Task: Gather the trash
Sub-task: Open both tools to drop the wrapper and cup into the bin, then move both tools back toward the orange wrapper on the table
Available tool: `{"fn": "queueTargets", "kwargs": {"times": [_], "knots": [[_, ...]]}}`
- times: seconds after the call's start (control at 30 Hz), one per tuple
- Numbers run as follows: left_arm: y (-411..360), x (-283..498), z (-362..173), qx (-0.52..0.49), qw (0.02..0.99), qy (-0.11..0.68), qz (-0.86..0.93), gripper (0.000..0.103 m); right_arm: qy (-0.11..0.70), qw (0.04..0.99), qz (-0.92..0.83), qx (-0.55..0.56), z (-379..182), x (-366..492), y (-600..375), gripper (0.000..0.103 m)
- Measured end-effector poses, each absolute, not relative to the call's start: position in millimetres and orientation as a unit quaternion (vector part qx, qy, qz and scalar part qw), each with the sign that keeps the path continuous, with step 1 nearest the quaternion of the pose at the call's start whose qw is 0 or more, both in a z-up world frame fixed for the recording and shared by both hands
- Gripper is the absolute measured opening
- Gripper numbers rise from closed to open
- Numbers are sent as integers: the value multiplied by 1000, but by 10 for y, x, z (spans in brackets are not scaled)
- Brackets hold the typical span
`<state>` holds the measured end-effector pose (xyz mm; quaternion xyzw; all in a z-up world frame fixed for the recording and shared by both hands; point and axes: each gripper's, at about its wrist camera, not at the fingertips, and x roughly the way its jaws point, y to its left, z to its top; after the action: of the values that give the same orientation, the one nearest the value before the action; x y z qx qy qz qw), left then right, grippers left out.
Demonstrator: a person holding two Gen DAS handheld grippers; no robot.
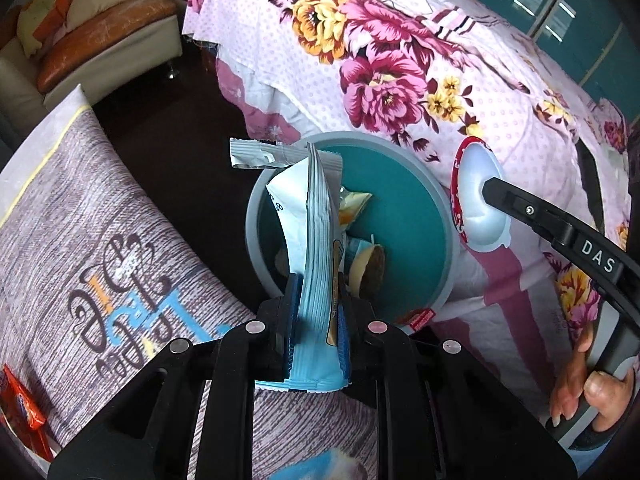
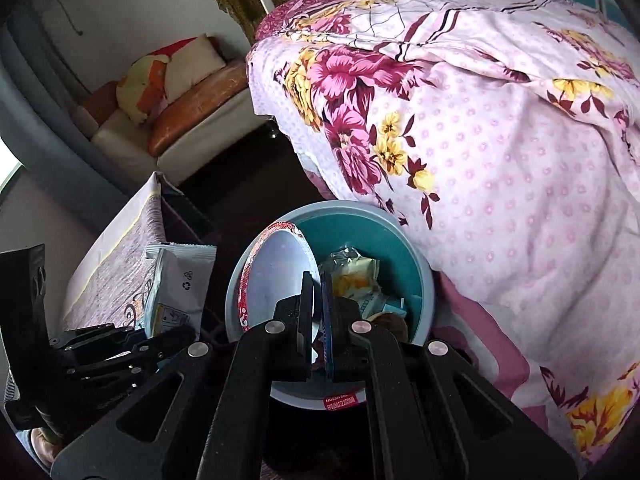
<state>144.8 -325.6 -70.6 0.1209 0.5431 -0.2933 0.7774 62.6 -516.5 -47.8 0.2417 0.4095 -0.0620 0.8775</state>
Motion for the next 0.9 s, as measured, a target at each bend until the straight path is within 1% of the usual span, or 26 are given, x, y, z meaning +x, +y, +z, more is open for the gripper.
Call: {"fn": "queueTargets", "kwargs": {"times": [0.1, 0.13, 0.2, 0.27, 0.33, 0.37, 0.47, 0.67, 0.77, 0.8, 0.83, 0.9], "knots": [[-3301, 1485, -730, 118, 774, 548, -293, 20, 411, 877, -64, 241, -482, 643, -5177, 4], [-3313, 1498, -734, 117, 774, 549, -292, 23, 411, 877, -66, 241, -483, 646, -5187, 4], [-3322, 1521, -737, 113, 775, 549, -291, 36, 412, 876, -68, 240, -479, 659, -5180, 4], [-3310, 1537, -723, 108, 780, 545, -289, 61, 413, 876, -69, 238, -479, 666, -5183, 4], [-3286, 1536, -700, 107, 786, 537, -286, 73, 415, 876, -71, 237, -483, 680, -5178, 4], [-3272, 1538, -691, 109, 789, 534, -284, 77, 416, 875, -71, 237, -491, 690, -5179, 4], [-3221, 1555, -685, 108, 790, 535, -279, 82, 419, 874, -71, 237, -496, 728, -5162, 4], [-3048, 1550, -671, 97, 789, 543, -271, 88, 430, 871, -61, 232, -528, 828, -5082, 4], [-2951, 1535, -639, 90, 790, 543, -269, 88, 436, 865, -59, 240, -558, 881, -5060, 11], [-2927, 1525, -629, 88, 791, 543, -269, 89, 437, 865, -58, 241, -558, 886, -5050, 15], [-2889, 1519, -617, 86, 792, 542, -268, 89, 437, 864, -59, 242, -558, 899, -5031, 32], [-2829, 1511, -599, 82, 793, 542, -266, 90, 436, 866, -61, 237, -547, 904, -4991, 53]]}}
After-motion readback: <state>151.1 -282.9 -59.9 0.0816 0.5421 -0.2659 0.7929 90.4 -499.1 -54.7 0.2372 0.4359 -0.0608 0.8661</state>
